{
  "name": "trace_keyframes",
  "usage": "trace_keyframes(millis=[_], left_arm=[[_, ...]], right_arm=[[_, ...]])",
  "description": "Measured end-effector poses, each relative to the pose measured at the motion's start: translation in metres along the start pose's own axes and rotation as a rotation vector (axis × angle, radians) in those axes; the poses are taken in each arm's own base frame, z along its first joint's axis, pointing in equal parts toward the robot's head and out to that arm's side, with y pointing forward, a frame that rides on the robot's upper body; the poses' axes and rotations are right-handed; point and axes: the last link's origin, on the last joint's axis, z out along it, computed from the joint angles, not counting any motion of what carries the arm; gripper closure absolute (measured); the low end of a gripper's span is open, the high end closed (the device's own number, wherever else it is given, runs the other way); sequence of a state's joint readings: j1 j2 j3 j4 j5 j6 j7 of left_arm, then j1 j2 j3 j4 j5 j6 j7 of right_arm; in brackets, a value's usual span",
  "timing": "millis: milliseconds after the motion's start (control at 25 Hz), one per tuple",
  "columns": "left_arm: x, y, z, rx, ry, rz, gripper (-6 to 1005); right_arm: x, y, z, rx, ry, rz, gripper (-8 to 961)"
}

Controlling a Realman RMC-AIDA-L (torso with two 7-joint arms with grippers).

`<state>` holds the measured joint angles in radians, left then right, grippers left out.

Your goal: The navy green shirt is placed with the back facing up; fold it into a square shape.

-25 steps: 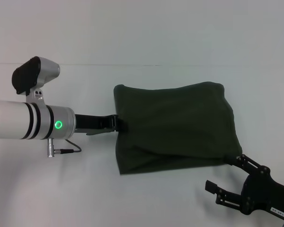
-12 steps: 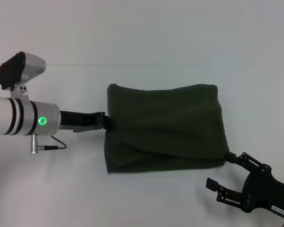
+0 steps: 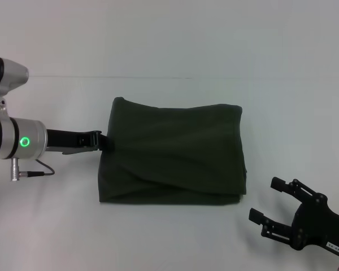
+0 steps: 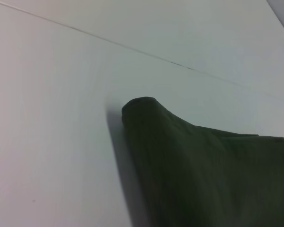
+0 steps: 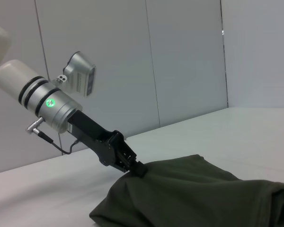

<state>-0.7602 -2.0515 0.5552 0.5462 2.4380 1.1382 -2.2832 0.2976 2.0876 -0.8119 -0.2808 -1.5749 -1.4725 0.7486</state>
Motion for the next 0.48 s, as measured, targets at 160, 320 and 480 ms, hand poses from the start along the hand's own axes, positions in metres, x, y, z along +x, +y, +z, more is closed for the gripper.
trace_keyframes(millis=[160,320,480], left_arm=[[-0.0006,-0.0017,-0.0012,0.004,0.002,0.002,915],[-0.001,0.0,-0.0019,-0.007,0.005,0.006,915],[-0.0015,0.0063,-0.0088,-0.067,0.026,0.027,896]], right_arm=[[-0.001,-0.001,0.0007,0.004,-0.005,0.0,8],[-0.0017,-0.0017,0.0011,0.007,-0.008,-0.001,8],[-0.0036,-0.0035,0.0017,0.014,-0.016,-0.002,8]])
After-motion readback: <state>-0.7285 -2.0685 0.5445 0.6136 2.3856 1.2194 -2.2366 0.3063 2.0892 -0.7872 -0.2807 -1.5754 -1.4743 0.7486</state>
